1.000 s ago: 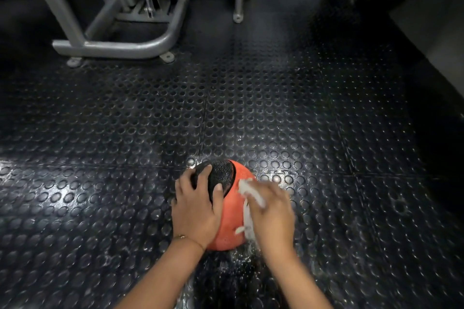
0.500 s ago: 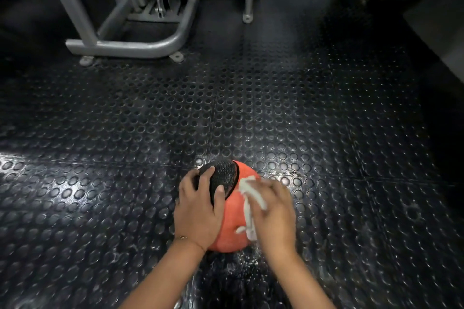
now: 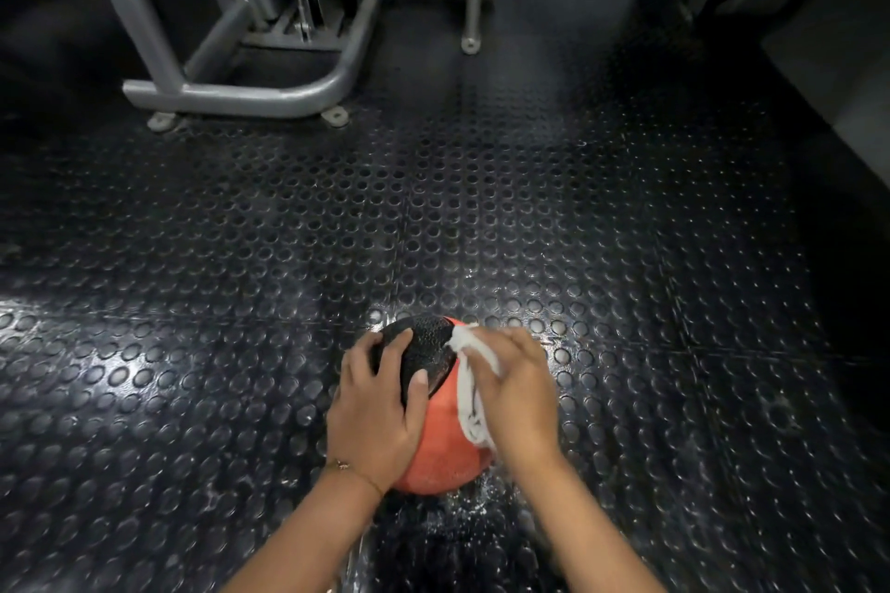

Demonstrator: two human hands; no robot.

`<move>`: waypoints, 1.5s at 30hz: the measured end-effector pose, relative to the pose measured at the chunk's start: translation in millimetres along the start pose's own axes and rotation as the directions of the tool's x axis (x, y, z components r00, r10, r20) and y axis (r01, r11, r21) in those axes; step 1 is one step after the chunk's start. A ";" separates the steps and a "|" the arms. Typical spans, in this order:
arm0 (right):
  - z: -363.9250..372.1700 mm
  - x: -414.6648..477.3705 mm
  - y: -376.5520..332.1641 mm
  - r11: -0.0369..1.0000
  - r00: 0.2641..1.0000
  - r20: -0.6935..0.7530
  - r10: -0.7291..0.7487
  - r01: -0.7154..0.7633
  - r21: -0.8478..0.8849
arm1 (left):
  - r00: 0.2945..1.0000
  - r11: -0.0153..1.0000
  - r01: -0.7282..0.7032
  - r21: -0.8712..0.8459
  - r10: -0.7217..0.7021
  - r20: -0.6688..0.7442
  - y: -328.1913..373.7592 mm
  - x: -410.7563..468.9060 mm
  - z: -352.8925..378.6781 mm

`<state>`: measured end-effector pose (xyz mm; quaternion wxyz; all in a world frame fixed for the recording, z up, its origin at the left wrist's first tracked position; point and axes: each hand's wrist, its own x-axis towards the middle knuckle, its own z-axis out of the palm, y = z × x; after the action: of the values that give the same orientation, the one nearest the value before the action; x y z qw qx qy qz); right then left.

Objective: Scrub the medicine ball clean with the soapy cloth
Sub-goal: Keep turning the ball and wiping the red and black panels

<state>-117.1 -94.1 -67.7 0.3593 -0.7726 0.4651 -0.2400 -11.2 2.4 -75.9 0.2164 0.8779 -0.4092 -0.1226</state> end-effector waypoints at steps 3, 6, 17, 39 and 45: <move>-5.7 25.4 18.7 0.984 0.985 0.040 0.171 -0.168 -0.064 | 0.999 1.000 -0.002 0.014 0.002 0.035 6.0 -3.1 -1.2; -21.7 35.7 25.7 0.964 0.969 0.043 0.245 -0.239 -0.114 | 0.999 1.000 0.000 0.024 -0.001 0.045 8.6 -6.1 -4.9; -17.0 -67.5 5.6 0.998 0.986 0.163 -0.035 0.043 -0.045 | 0.985 0.993 0.084 0.089 -0.096 0.142 8.5 5.6 -5.9; -22.0 -53.7 -9.5 0.997 0.986 0.165 -0.024 0.036 -0.072 | 0.932 0.921 0.359 -0.152 -0.347 0.101 0.6 -22.3 -2.6; -14.0 -41.2 9.2 0.999 0.995 0.092 -0.047 0.049 -0.016 | 0.980 0.973 0.195 -0.123 -0.191 0.050 -3.0 -20.3 0.4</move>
<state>-150.6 -64.8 -67.6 0.3673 -0.7972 0.4315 -0.2085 -22.3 19.7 -76.8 0.2514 0.8954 -0.3172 -0.1855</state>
